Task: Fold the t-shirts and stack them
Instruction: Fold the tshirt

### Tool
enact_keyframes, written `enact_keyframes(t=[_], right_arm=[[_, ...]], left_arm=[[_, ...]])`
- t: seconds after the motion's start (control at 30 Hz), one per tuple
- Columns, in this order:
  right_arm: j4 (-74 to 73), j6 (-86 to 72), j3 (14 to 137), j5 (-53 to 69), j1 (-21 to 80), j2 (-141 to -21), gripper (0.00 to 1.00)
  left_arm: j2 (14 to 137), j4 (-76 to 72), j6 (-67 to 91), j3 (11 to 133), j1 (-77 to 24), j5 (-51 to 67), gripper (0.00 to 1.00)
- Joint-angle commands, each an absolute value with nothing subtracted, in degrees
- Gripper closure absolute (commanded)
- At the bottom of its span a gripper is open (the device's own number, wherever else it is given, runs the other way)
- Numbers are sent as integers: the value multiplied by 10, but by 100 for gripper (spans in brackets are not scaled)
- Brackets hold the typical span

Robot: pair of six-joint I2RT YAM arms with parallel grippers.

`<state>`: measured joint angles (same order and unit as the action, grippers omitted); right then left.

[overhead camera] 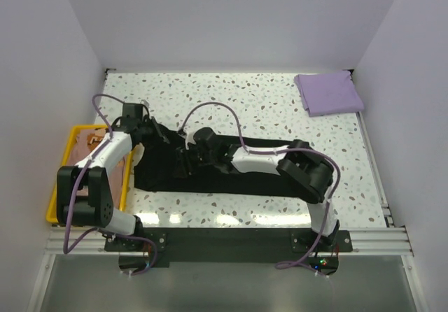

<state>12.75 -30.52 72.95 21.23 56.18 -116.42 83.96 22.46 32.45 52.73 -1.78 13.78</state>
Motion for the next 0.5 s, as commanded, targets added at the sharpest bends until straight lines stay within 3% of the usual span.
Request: enact_keyframes(t=[0.0, 0.27, 0.33, 0.47], right_arm=[[33, -263, 717, 72, 528, -1050, 57], [-133, -309, 604, 2, 319, -922, 57], [-162, -300, 587, -33, 305, -899, 57], [-161, -299, 558, -24, 294, -873, 57]], left_arm=[[810, 190, 371, 485, -40, 135, 78], [772, 175, 455, 410, -63, 62, 89], [772, 172, 460, 402, -63, 55, 92], [761, 161, 457, 395, -71, 69, 91]])
